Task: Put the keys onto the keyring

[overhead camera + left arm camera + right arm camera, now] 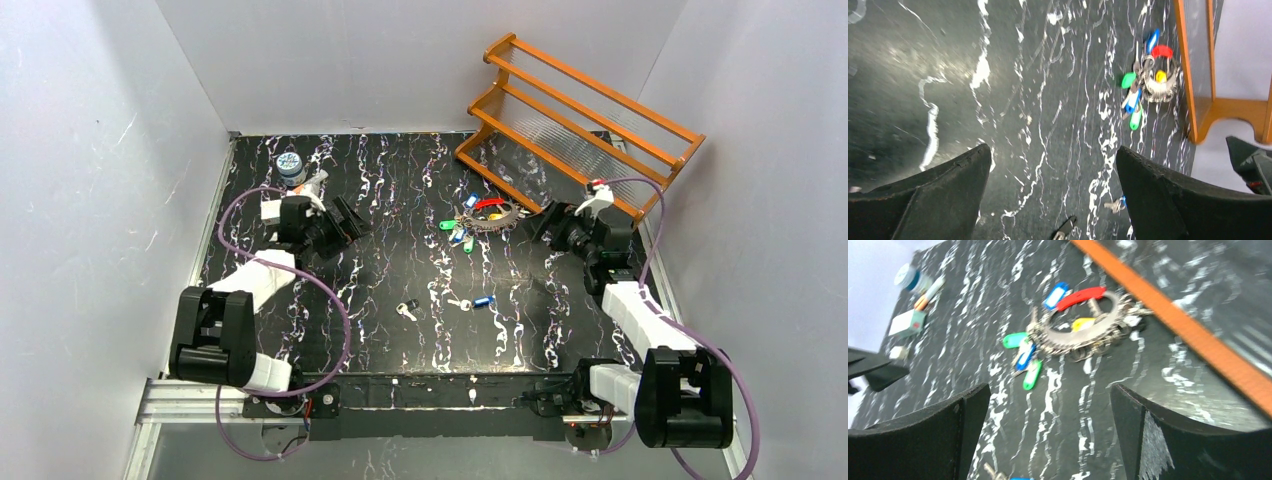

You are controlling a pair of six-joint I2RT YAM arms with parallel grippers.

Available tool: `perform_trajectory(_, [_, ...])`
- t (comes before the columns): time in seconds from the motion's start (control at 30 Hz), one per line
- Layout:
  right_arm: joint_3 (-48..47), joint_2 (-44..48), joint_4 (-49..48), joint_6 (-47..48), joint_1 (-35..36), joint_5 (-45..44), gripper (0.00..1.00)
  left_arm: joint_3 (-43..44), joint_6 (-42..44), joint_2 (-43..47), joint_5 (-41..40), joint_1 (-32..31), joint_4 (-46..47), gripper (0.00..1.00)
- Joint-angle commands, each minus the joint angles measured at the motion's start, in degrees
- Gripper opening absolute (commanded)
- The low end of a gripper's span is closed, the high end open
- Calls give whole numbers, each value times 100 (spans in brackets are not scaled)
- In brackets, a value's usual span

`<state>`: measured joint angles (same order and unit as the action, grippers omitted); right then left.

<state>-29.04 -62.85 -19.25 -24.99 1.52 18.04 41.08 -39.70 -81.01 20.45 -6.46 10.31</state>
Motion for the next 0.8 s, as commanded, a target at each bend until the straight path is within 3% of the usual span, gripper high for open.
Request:
perform_trajectory(0.0, [-47, -237, -60, -327, 424, 928, 99, -169, -95, 169, 86, -567, -43, 91])
perform_trajectory(0.1, [-503, -636, 358, 10, 1076, 539, 99, 46, 331, 50, -618, -1310, -512, 87])
perform_trajectory(0.33, [-2332, -2129, 1888, 896, 2757, -1686, 99, 1101, 915, -253, -2465, -2583, -1803, 84])
perform_trajectory(0.53, [-3619, -3315, 2622, 1107, 2975, -2625, 98, 1269, 845, -58, -2733, -2624, -1856, 86])
perform_trajectory(0.77, [-5197, -4874, 3475, 1350, 2973, -2687, 98, 1113, 663, 197, -3131, -2589, -1926, 90])
